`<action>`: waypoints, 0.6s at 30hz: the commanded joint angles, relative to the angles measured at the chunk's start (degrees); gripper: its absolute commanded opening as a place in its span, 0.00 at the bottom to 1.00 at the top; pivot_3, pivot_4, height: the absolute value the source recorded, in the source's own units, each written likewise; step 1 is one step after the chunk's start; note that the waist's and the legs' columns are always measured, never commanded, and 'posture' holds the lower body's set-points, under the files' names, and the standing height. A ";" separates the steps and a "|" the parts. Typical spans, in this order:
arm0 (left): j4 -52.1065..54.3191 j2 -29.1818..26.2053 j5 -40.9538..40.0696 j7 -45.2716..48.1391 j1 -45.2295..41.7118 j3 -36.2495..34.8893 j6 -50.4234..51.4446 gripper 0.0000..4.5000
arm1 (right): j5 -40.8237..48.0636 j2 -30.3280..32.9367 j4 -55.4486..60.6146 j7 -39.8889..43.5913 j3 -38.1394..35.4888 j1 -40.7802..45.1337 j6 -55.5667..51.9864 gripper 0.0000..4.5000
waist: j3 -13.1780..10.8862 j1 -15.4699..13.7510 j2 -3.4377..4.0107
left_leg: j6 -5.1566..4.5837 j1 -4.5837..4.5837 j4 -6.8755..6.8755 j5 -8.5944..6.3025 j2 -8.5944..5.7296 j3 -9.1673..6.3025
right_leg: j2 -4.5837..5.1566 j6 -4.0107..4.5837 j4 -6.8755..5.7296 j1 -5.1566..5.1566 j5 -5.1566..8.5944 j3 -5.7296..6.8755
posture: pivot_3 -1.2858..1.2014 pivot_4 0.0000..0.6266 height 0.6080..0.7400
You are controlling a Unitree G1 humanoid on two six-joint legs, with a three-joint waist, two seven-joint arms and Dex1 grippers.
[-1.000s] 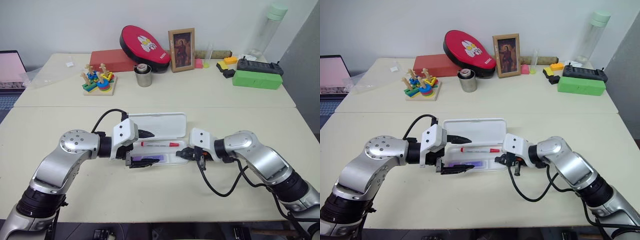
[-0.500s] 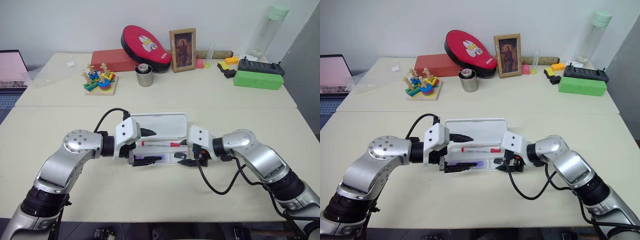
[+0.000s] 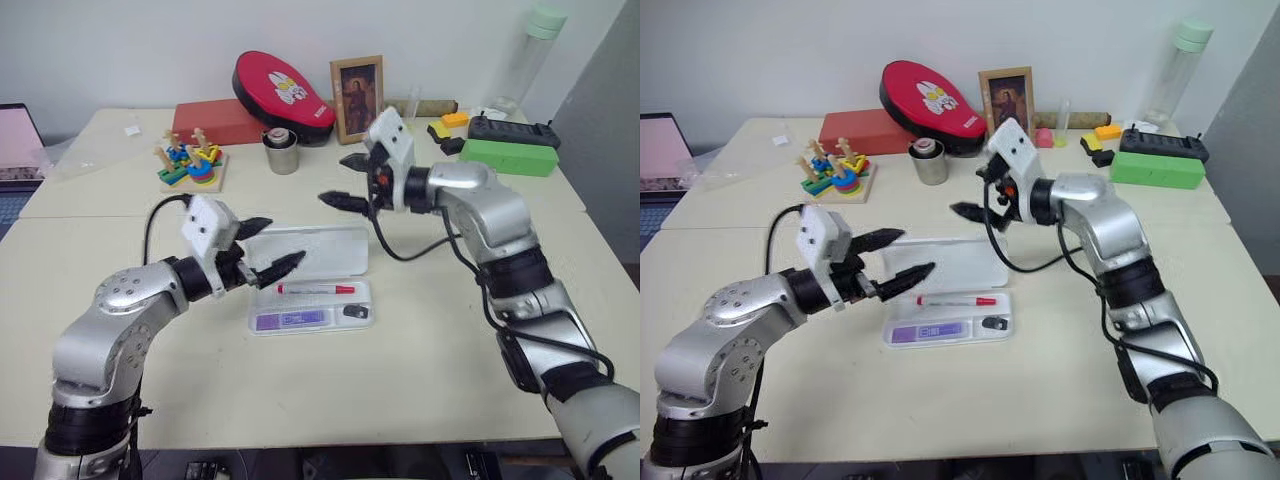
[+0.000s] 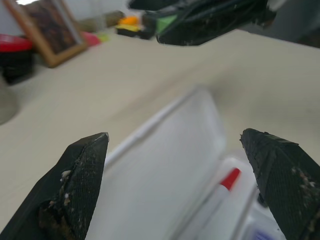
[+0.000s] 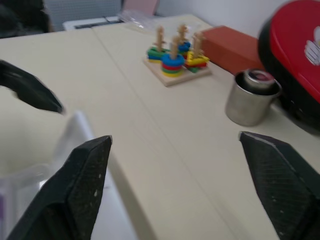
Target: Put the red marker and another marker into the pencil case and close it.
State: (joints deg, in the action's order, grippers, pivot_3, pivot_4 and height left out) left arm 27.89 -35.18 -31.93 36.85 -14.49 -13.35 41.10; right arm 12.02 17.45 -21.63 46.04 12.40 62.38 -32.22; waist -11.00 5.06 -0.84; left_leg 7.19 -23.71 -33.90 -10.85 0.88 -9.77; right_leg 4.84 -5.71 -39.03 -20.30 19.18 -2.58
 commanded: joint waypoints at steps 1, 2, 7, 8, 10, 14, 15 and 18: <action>3.97 0.16 -1.98 -4.26 1.07 -4.42 1.40 1.00 | -3.78 -1.43 -7.12 -0.73 1.28 2.29 4.04 0.71 | 0.00 -0.14 0.00 | 0.00 0.00 0.01 0.00 0.00 0.00 | 0.00 0.00 0.01 0.00 0.00 0.00 | 0.52 0.24 1.00; 4.73 0.08 -2.55 -4.83 1.69 -5.13 1.90 1.00 | -4.92 -1.96 -9.00 -0.95 1.79 2.90 4.98 0.66 | 0.00 -0.15 0.00 | 0.00 -0.03 0.01 0.00 -0.01 0.00 | 0.00 0.00 0.01 -0.01 0.00 0.01 | 0.52 0.24 1.00; 7.57 -0.32 -4.56 -6.79 3.71 -6.57 3.17 1.00 | -9.21 -3.26 -14.76 0.21 4.26 4.23 9.09 0.39 | 0.00 -0.05 0.01 | 0.01 -0.04 -0.02 0.01 -0.01 0.00 | 0.00 0.00 -0.06 -0.05 0.00 -0.01 | 0.52 0.24 1.00; 7.90 -0.42 -4.81 -7.08 4.01 -6.74 3.32 1.00 | -9.82 -3.31 -15.34 0.72 4.65 4.31 9.84 0.35 | 0.00 -0.05 0.01 | 0.01 -0.03 -0.02 0.01 -0.01 0.00 | 0.00 0.00 -0.07 -0.05 0.00 -0.01 | 0.52 0.24 1.00; 8.47 -0.65 -5.37 -7.54 4.56 -7.04 3.65 1.00 | -10.56 -3.41 -15.89 2.03 5.09 4.33 10.89 0.25 | 0.00 -0.02 0.01 | 0.01 -0.03 -0.03 0.01 -0.01 0.01 | 0.00 0.00 -0.07 -0.04 0.00 -0.02 | 0.52 0.24 1.00; 9.45 -1.69 -7.09 -7.57 5.91 -7.52 4.40 1.00 | -10.00 -3.01 -12.31 7.66 5.64 2.76 10.93 0.03 | -0.01 -0.01 0.01 | 0.01 -0.03 -0.02 0.00 -0.01 0.01 | 0.00 0.00 -0.06 -0.05 0.00 -0.02 | 0.52 0.24 1.00; 9.80 -2.21 -7.83 -7.08 6.46 -7.73 4.73 1.00 | -9.82 -2.76 -10.96 9.00 5.88 2.24 10.61 0.01 | -0.01 -0.01 0.01 | 0.01 -0.04 -0.02 0.00 -0.01 0.00 | 0.00 0.00 -0.06 -0.05 0.00 -0.02 | 0.52 0.24 1.00; 10.64 -3.83 -9.95 -5.54 7.99 -8.44 5.50 1.00 | -9.89 -1.80 -6.96 12.31 6.58 0.49 10.29 0.00 | -0.01 -0.03 0.01 | 0.01 -0.04 -0.02 0.00 -0.01 0.01 | 0.00 0.00 -0.05 -0.05 0.00 -0.02 | 0.52 0.24 1.00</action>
State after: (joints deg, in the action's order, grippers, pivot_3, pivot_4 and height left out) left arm 36.26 -37.95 -39.91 30.32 -6.93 -19.85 46.27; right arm 1.41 15.03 -32.76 55.87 18.95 63.34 -22.18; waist -11.01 5.04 -0.82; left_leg 7.19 -23.75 -33.91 -10.85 0.87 -9.76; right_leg 4.84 -5.71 -39.08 -20.34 19.18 -2.59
